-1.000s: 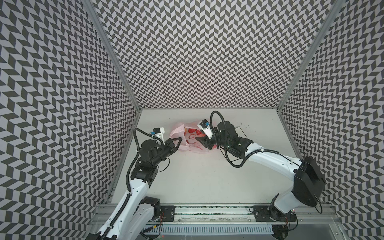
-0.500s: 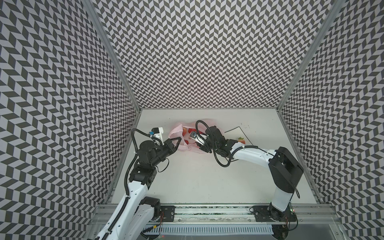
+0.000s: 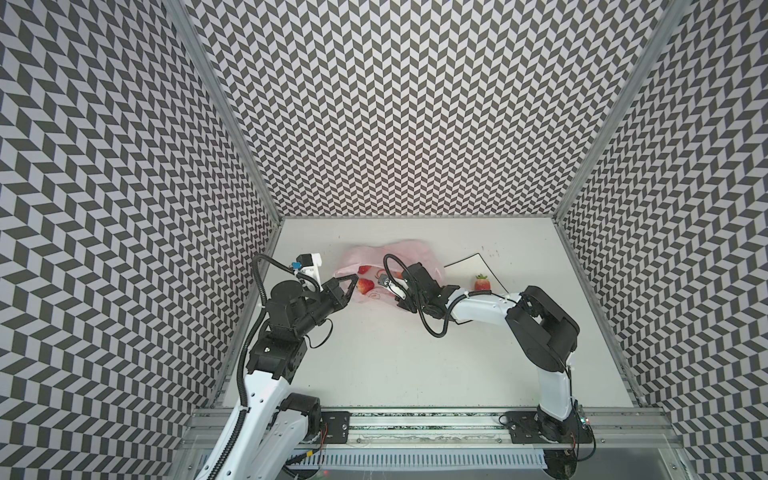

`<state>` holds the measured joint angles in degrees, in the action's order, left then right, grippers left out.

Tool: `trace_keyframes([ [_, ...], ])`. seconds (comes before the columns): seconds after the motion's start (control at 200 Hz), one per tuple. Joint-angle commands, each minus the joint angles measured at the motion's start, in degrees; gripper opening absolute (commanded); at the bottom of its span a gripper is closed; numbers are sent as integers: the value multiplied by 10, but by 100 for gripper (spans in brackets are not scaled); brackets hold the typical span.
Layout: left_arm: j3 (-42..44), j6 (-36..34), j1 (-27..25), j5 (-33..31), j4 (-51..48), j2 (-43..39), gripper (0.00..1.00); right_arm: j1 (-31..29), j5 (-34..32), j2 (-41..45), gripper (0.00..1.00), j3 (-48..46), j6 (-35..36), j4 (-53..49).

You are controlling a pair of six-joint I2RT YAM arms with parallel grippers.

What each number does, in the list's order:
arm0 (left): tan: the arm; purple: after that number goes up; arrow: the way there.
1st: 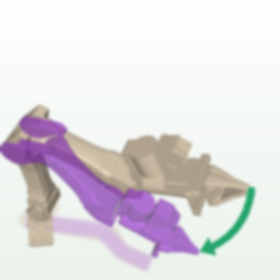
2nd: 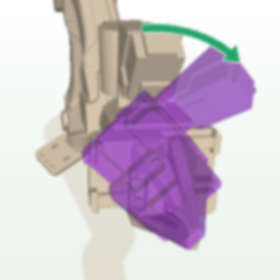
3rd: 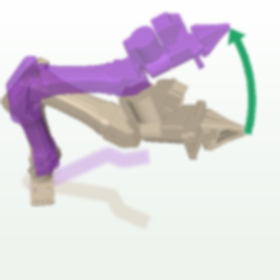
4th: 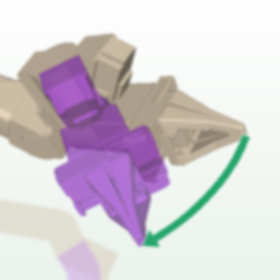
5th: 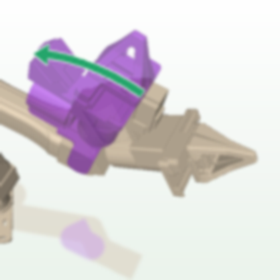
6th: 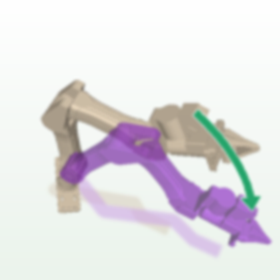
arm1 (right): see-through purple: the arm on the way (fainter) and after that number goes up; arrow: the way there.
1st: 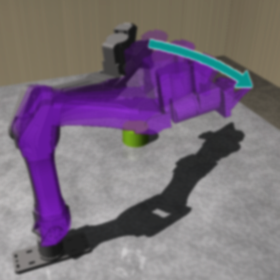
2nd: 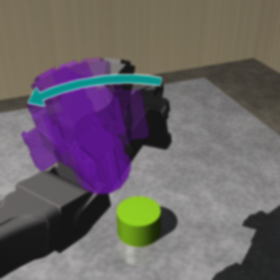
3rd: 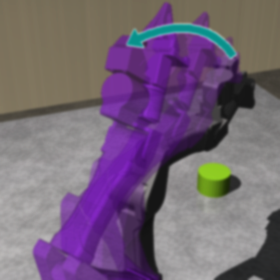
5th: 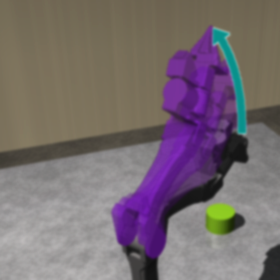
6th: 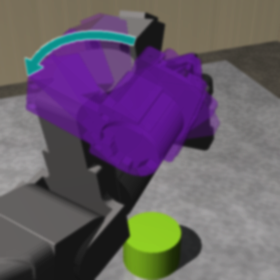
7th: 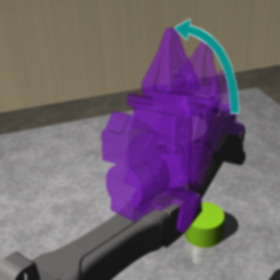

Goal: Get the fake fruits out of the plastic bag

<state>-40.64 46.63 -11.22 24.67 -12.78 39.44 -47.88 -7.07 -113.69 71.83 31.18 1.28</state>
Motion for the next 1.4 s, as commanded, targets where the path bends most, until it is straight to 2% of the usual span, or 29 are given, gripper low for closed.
trace_keyframes([
  [0.0, -44, -25, 1, -25, -62, -17, 0, -7, 7, -3, 34, 22, -54, -6],
  [0.115, -76, -34, 1, -29, -104, -13, 0, -13, 34, 2, 35, 34, -116, -33],
  [0.27, -88, -38, 1, -25, -127, 3, 0, -13, 60, 7, 37, 54, -242, -33],
  [0.556, -97, -40, 1, -14, -145, 28, 0, -11, 32, -35, 46, 101, -436, -8],
  [0.746, -128, -46, 1, -4, -213, 71, 0, -12, -24, -86, 49, 132, -562, 9],
  [0.866, -131, -41, 1, 20, -242, 94, 0, -12, -63, -119, 51, 154, -613, 17],
  [1.087, -104, -28, 1, 52, -238, 87, 0, -12, -123, -155, 55, 195, -672, 13],
  [1.197, -93, -21, 0, 72, -245, 79, 0, -13, -99, -126, 54, 183, -688, 31],
  [1.397, -50, 7, -14, 88, -257, 46, 0, -12, -29, -44, 52, 82, -746, 121],
])
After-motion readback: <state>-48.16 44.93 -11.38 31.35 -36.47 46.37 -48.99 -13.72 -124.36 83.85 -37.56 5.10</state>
